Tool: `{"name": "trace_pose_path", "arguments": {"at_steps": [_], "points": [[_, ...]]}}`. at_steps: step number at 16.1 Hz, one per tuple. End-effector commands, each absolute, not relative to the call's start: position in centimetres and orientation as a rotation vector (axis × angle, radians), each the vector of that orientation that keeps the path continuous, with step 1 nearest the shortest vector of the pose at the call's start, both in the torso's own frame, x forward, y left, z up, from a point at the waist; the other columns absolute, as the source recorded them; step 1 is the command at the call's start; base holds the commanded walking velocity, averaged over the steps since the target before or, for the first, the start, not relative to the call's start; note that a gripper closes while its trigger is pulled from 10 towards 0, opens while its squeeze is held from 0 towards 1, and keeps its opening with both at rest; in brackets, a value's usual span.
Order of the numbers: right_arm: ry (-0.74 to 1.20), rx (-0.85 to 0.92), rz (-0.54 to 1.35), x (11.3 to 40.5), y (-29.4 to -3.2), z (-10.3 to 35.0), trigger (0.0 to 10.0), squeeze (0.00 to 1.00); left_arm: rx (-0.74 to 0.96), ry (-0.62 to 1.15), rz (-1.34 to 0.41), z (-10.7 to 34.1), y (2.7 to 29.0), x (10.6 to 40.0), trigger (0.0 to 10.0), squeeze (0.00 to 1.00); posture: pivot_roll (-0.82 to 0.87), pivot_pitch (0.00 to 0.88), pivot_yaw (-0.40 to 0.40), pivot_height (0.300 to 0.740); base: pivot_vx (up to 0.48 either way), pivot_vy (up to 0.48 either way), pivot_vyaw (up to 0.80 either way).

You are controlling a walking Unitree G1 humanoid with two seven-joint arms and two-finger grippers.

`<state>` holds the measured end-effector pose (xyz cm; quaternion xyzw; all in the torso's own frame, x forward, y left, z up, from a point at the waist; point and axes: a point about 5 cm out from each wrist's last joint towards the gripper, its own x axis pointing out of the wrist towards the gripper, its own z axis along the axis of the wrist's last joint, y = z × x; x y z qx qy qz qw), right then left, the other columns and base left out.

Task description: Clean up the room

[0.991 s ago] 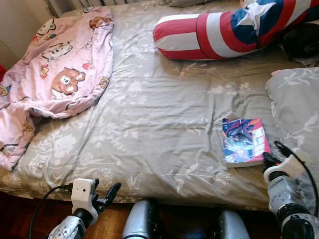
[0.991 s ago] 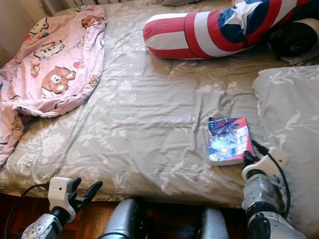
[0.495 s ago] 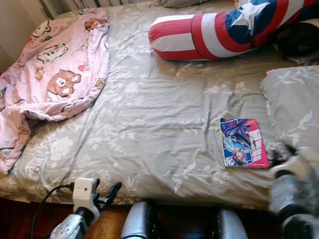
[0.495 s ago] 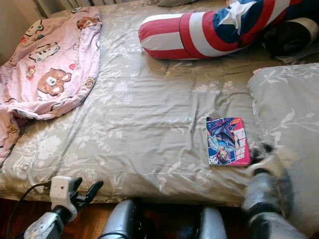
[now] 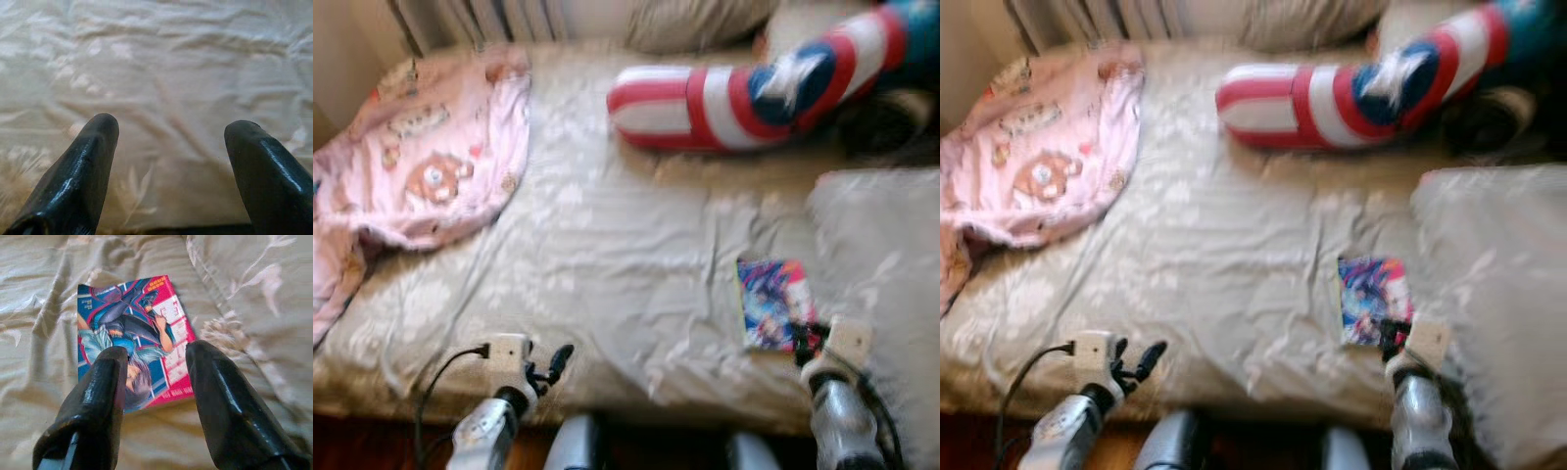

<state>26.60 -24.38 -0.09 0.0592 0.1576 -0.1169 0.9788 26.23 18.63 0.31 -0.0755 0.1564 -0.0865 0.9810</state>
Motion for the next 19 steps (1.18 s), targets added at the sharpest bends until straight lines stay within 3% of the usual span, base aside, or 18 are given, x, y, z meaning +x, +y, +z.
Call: {"name": "trace_pose_path", "arguments": {"at_steps": [1, 5, 9, 16, 19], "points": [[0.414, 0.094, -0.208, 25.3, -23.4, -1.8, 10.0, 0.0, -0.15, 0.377, -0.132, -0.9, 19.1, 25.8, 10.0, 0.0, 0.04, 0.0, 0.031, 0.695, 0.0, 0.0, 0.0], [0.632, 0.07, -0.207, 22.2, -22.3, -5.0, 10.0, 0.0, -0.142, 0.517, -0.089, -2.9, 19.2, 25.0, 10.0, 0.0, 0.02, 0.0, 0.016, 0.73, 0.0, 0.0, 0.0], [0.826, 0.089, -0.245, 18.3, -21.6, -7.7, 10.0, 0.0, -0.113, 0.764, -0.005, -6.2, 19.8, 21.4, 10.0, 0.0, -0.01, 0.0, 0.019, 0.74, 0.0, 0.0, 0.0], [0.894, 0.089, -0.206, 17.2, -20.4, -8.5, 10.0, 0.0, -0.138, 0.786, 0.023, -6.6, 19.6, 20.9, 10.0, 0.0, -0.01, 0.0, 0.016, 0.74, 0.0, 0.0, 0.0], [0.875, 0.069, -0.169, 17.7, -20.0, -8.3, 10.0, 0.0, -0.133, 0.805, 0.033, -6.9, 19.7, 20.4, 10.0, 0.0, -0.01, 0.0, 0.016, 0.74, 0.0, 0.0, 0.71]]}}
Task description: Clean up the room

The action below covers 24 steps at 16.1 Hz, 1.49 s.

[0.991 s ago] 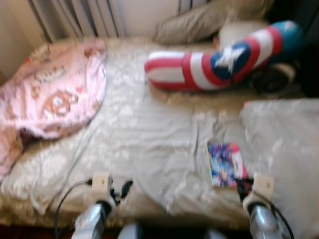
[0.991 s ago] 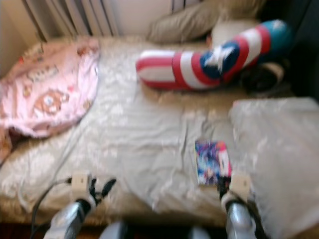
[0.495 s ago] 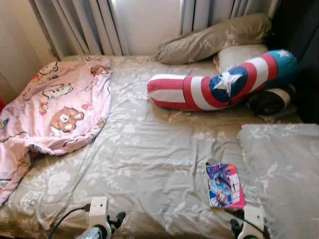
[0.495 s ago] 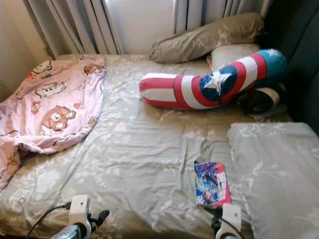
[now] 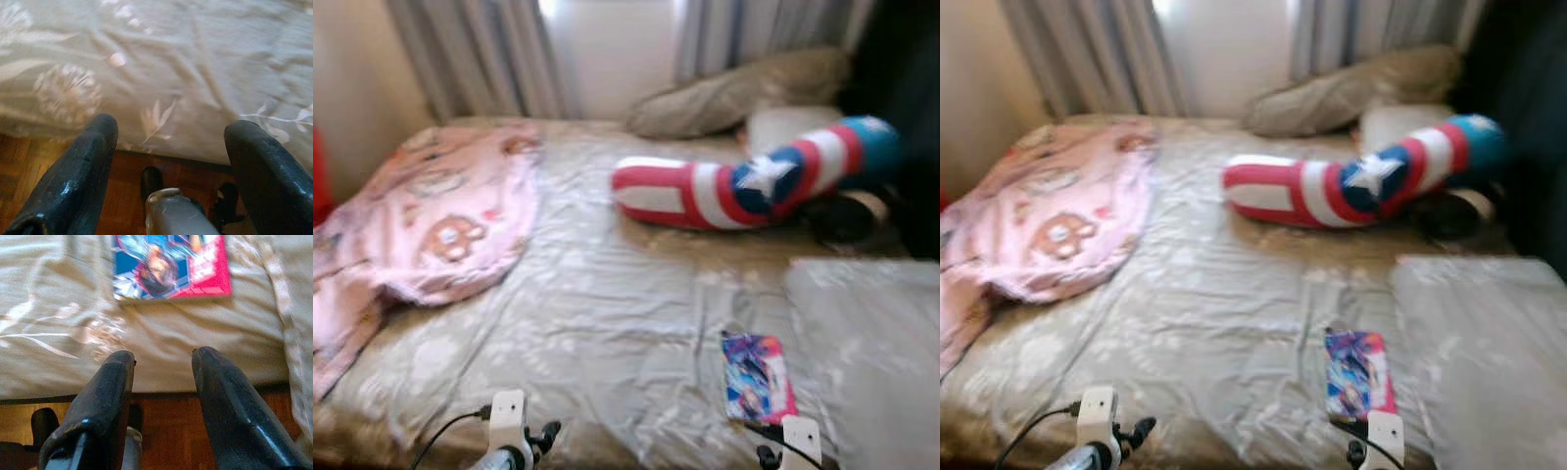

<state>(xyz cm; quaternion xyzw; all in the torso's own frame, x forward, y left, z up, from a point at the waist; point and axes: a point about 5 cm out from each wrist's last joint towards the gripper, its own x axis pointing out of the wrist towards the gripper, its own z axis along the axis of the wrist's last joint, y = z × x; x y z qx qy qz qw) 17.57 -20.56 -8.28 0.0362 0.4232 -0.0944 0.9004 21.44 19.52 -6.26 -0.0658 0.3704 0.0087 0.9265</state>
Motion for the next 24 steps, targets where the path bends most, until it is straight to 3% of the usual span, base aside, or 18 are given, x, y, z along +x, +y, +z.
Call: {"name": "trace_pose_path", "arguments": {"at_steps": [1, 6, 13, 24], "points": [[0.881, 0.057, -0.157, 17.8, -19.8, -8.3, 10.0, 0.0, -0.133, 0.81, 0.033, -6.9, 19.7, 20.3, 10.0, 0.0, -0.01, 0.0, 0.017, 0.74, 0.0, 0.0, 0.8], [0.902, 0.06, -0.163, 17.1, -19.7, -8.6, 10.0, 0.0, -0.129, 0.829, 0.033, -7.2, 19.6, 20.1, 10.0, 0.0, -0.01, 0.0, 0.024, 0.74, 0.0, 0.0, 0.8], [0.919, 0.077, -0.16, 16.7, -19.4, -8.9, 10.0, 0.0, -0.128, 0.844, 0.03, -7.3, 19.5, 19.8, 10.0, 0.0, -0.01, 0.0, 0.031, 0.74, 0.0, 0.0, 0.0], [0.933, 0.067, -0.152, 16.4, -19.2, -9.1, 10.0, 0.0, -0.123, 0.854, 0.026, -7.5, 19.6, 19.6, 10.0, 0.0, -0.01, 0.0, 0.032, 0.74, 0.0, 0.353, 0.0]]}}
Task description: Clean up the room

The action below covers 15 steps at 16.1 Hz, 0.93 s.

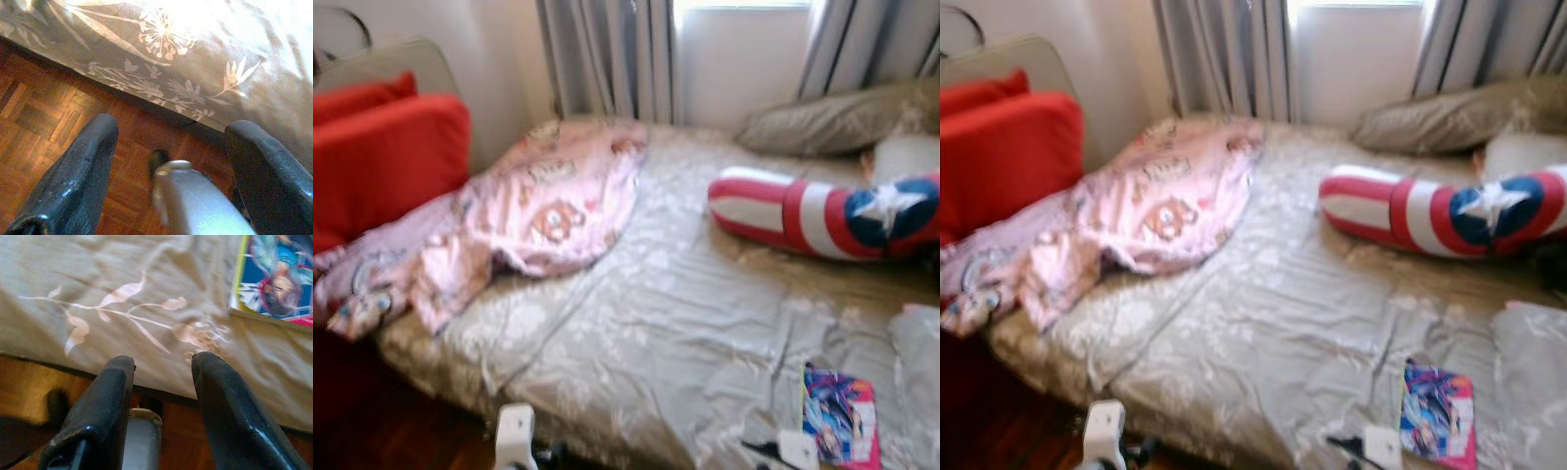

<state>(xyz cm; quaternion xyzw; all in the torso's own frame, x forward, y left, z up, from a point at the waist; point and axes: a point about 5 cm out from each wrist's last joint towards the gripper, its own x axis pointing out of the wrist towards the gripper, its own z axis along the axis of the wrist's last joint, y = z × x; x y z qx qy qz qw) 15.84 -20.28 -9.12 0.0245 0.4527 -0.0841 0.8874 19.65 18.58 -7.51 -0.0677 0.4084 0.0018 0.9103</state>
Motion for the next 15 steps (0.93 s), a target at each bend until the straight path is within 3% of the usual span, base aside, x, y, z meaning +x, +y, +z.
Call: {"name": "trace_pose_path", "arguments": {"at_steps": [1, 15], "points": [[0.935, 0.064, -0.15, 16.34, -19.22, -9.08, 10.0, 0.0, -0.123, 0.853, 0.025, -7.44, 19.58, 19.6, 10.0, 0.0, -0.01, 0.0, 0.032, 0.74, 0.0, 0.364, 0.0], [0.954, 0.055, -0.138, 15.86, -18.94, -9.33, 10.0, 0.0, -0.124, 0.841, 0.017, -7.3, 19.63, 19.78, 10.0, 0.0, -0.01, 0.0, 0.035, 0.74, 0.0, 0.363, 0.0]]}}
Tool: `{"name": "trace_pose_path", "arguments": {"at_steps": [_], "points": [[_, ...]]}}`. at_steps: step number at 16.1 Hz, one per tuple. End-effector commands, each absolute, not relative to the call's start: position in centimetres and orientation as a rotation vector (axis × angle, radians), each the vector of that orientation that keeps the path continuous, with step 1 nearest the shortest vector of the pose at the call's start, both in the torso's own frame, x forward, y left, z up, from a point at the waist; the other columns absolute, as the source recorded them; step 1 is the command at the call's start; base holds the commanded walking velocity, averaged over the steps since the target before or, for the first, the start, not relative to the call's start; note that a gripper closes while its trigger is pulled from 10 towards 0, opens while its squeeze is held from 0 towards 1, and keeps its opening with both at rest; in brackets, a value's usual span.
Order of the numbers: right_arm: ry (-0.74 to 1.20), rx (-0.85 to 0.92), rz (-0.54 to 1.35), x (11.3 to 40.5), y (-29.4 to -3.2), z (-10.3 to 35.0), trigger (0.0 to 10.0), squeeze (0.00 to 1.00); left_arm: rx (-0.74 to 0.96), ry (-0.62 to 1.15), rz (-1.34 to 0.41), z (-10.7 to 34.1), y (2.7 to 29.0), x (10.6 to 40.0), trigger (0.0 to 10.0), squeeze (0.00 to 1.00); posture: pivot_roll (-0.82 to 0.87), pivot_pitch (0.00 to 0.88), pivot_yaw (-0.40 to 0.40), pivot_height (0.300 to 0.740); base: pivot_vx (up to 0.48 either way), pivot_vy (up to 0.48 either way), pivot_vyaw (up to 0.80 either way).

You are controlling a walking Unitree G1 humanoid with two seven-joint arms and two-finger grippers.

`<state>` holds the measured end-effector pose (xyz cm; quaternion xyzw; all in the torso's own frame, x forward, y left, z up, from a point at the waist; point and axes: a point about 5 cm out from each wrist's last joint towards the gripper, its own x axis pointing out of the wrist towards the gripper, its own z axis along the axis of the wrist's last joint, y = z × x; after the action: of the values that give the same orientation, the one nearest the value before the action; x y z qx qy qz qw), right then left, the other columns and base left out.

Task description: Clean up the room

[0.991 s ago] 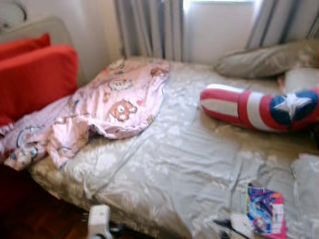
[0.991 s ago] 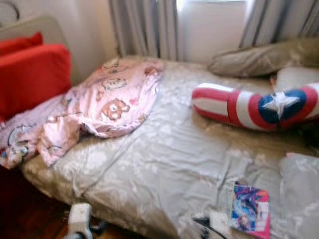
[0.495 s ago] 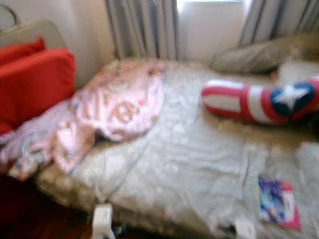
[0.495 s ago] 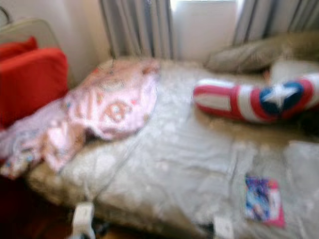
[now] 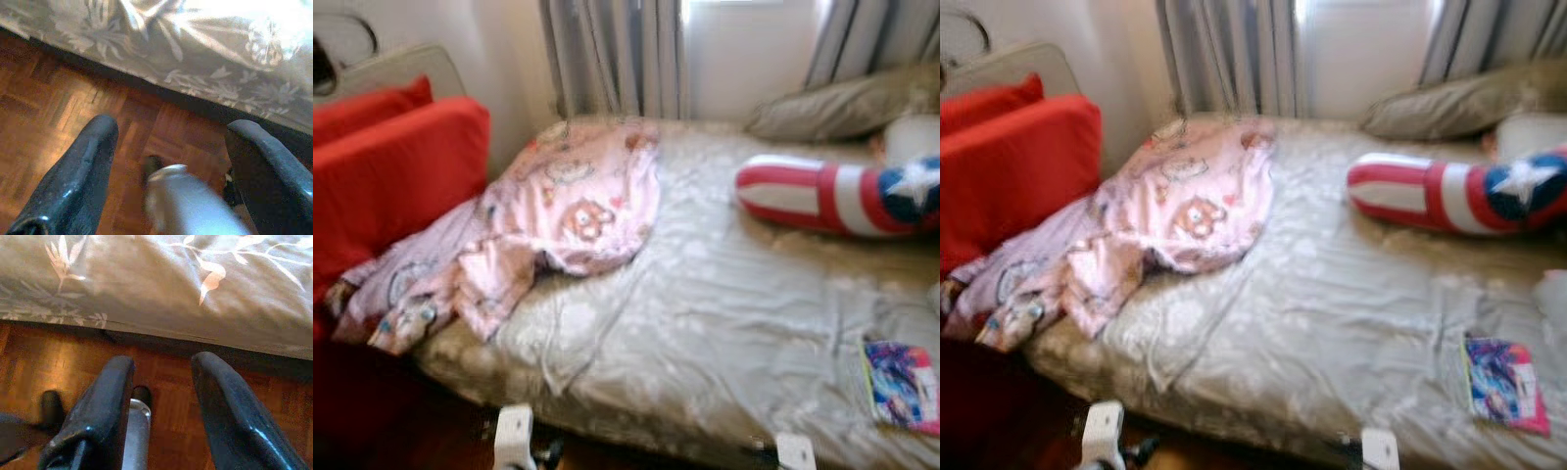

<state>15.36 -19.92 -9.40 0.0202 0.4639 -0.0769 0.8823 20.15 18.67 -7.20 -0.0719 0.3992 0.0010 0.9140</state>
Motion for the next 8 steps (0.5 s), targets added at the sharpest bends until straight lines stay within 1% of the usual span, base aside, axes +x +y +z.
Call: {"name": "trace_pose_path", "arguments": {"at_steps": [1, 8], "points": [[0.954, 0.055, -0.138, 15.87, -18.93, -9.32, 10.0, 0.0, -0.125, 0.839, 0.017, -7.26, 19.62, 19.85, 10.0, 0.0, -0.01, 0.0, 0.035, 0.74, 0.0, 0.364, 0.0], [0.953, 0.056, -0.14, 15.95, -18.99, -9.29, 10.0, 0.0, -0.13, 0.836, 0.023, -7.2, 19.64, 19.98, 10.0, 0.0, 0.0, 0.0, 0.034, 0.74, 0.0, 0.364, 0.0]]}}
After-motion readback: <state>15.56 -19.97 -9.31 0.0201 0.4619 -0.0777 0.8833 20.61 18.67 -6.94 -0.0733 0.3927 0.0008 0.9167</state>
